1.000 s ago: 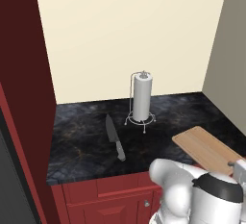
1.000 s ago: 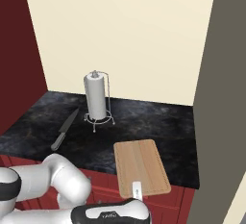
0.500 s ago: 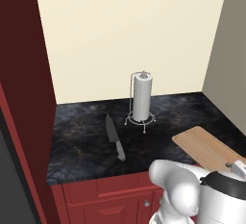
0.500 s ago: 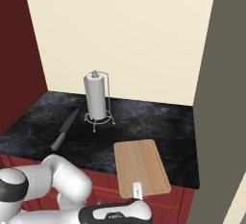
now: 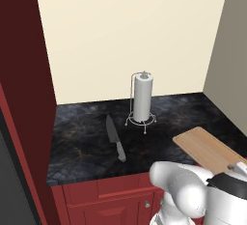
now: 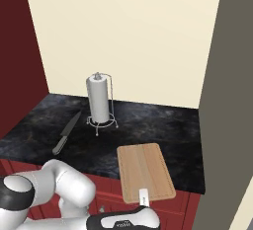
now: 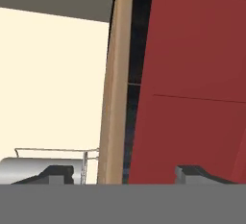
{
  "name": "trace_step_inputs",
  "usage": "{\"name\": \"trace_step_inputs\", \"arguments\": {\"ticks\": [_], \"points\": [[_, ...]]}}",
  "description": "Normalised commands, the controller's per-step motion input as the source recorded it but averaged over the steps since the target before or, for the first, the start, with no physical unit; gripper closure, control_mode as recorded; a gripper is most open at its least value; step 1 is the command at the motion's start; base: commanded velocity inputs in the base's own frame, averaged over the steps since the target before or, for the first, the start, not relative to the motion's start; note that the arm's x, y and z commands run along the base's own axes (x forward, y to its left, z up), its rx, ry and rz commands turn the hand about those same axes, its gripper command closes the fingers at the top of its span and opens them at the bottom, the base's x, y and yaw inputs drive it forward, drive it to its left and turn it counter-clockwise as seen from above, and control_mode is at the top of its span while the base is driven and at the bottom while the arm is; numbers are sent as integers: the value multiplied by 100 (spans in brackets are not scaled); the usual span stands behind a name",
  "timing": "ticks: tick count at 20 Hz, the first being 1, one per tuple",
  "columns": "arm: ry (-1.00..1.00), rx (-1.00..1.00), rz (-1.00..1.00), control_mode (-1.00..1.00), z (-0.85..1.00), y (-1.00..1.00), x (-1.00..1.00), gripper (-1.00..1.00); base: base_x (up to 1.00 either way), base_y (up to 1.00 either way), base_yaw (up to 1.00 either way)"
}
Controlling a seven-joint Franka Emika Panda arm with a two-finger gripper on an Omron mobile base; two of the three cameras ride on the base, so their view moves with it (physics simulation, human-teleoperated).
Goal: Move the cutting board and knife to the sink. Then move spray from the cabinet to the counter.
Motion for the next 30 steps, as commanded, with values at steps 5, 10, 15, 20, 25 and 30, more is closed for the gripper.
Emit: {"name": "trace_step_inputs", "arguments": {"ticks": [5,10,15,20,25,30], "points": [[0,0,0,-100,0,0,3,100,0,0,0],[0,0,0,-100,0,0,7,100,0,0,0],[0,0,0,-100,0,0,1,100,0,0,0],[-5,0,0,-100,9,0,-24,100,0,0,0],[-19,0,1,-100,93,-5,-54,100,0,0,0],[-29,-5,8,-100,100,0,-40,100,0,0,0]]}}
